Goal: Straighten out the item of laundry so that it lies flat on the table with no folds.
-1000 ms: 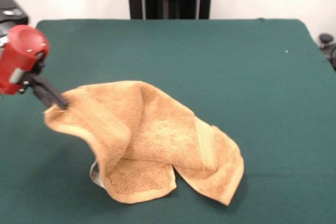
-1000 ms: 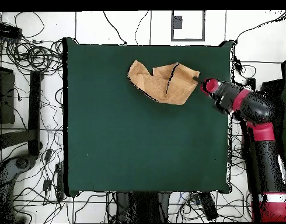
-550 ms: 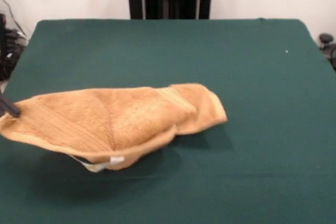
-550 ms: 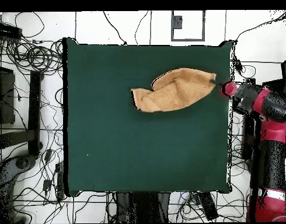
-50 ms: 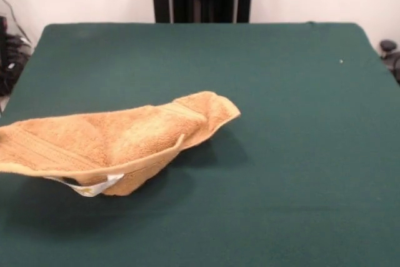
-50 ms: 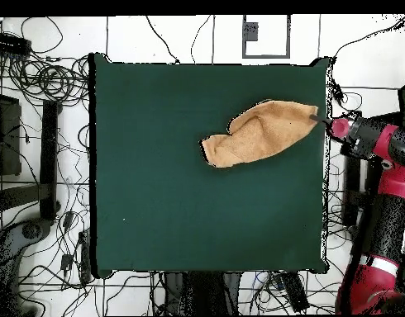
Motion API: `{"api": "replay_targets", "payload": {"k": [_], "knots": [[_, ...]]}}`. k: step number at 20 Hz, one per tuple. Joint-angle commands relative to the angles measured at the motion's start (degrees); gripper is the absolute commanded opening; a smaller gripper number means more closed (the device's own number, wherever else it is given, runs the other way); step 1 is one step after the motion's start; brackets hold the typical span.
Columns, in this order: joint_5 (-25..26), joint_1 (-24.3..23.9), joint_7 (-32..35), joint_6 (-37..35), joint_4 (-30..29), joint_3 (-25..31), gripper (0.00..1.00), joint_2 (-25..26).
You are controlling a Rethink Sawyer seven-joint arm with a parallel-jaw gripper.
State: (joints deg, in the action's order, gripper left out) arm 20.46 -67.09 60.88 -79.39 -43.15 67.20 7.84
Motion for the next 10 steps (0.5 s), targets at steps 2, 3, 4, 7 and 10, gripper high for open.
{"api": "replay_targets", "payload": {"k": [2, 3, 4, 7, 10], "knots": [[-1.3, 7.3, -16.1, -7.2, 11.9, 0.0, 0.0, 0.8], [-0.8, 7.8, -17.4, -9.2, 13.9, 0.7, 0.0, 1.4], [-0.2, 8.3, -18.7, -11.1, 15.8, 1.5, 0.0, 1.9], [1.4, 9.4, -21.8, -16.0, 20.5, 3.7, 0.0, 3.4], [2.6, 9.7, -22.2, -18.2, 22.1, 5.2, 0.0, 4.2]]}}
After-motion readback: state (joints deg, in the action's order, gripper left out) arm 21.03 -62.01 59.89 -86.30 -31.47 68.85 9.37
